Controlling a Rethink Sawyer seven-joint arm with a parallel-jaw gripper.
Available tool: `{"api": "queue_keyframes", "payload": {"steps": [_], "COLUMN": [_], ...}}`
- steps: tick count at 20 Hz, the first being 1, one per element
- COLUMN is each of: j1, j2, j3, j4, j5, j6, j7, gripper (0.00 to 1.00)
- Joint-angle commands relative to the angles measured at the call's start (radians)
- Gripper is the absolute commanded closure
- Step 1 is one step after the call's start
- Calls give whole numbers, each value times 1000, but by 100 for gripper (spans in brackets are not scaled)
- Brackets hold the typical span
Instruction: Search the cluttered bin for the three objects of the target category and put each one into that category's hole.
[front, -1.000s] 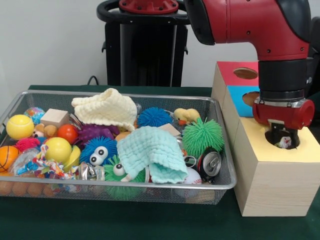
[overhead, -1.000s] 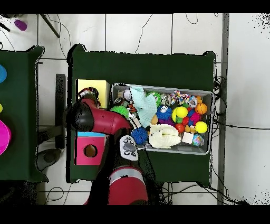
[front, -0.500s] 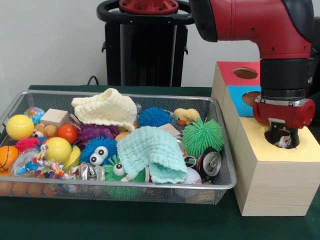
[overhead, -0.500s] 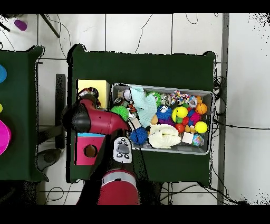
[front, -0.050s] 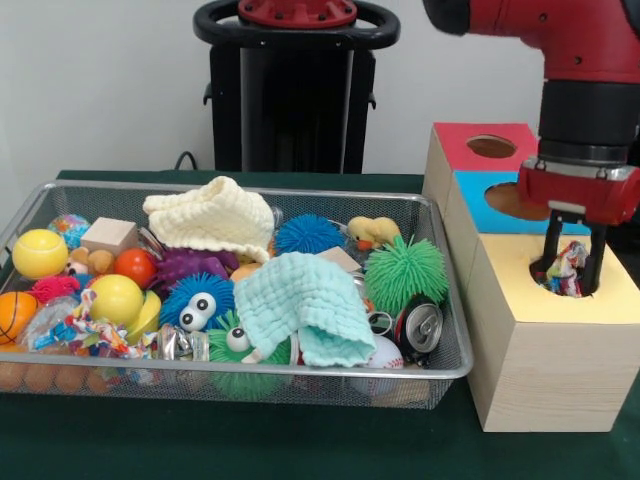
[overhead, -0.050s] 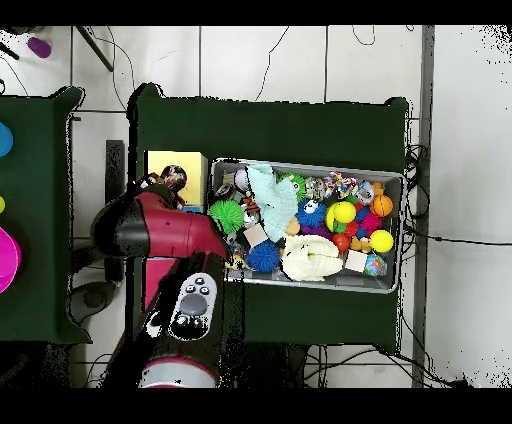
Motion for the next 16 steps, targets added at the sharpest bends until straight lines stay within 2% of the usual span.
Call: {"api": "queue_keyframes", "payload": {"steps": [1,7,16], "j1": [48,38,17], "j2": [28,17,0], "j3": [-75,-67,-42], "j4": [37,42,69], "j5": [-98,-119,-162], "j6": [356,354,298], "j7": [30,34,26], "gripper": [0,0,0]}}
